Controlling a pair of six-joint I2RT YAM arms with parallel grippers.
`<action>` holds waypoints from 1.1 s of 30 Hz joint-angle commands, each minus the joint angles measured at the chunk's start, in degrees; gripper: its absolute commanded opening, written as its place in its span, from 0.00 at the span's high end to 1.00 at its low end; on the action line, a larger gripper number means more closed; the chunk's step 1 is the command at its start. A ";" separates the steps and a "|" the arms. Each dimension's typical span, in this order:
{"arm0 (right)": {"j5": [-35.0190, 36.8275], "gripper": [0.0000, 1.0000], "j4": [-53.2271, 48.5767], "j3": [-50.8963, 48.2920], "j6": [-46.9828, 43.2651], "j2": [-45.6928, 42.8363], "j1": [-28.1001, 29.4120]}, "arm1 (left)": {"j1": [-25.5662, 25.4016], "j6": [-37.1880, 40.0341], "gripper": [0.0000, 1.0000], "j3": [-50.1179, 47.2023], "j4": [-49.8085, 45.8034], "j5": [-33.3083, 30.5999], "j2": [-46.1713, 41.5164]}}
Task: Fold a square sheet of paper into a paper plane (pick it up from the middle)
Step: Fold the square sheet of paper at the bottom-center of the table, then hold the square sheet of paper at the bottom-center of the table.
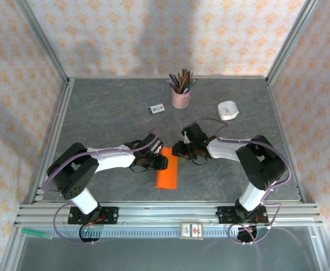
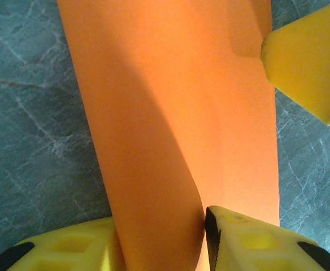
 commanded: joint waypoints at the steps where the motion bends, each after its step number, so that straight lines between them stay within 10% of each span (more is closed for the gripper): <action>1: 1.24 0.68 1.37 1.54 -1.57 1.15 -0.15 | -0.54 0.92 0.56 -3.18 -2.02 -4.38 5.81; 17: 3.43 0.68 -3.93 3.57 -2.85 -3.95 -0.42 | -0.54 0.72 0.57 -3.97 -0.82 -4.28 5.98; 25: -4.71 1.00 -0.67 -5.10 1.73 -9.91 -0.09 | -0.54 0.71 0.57 -3.99 -0.33 -4.24 6.24; 33: -6.39 1.00 2.20 -8.12 3.72 -9.90 3.81 | -0.53 -1.29 0.57 -4.23 -0.07 -4.34 5.90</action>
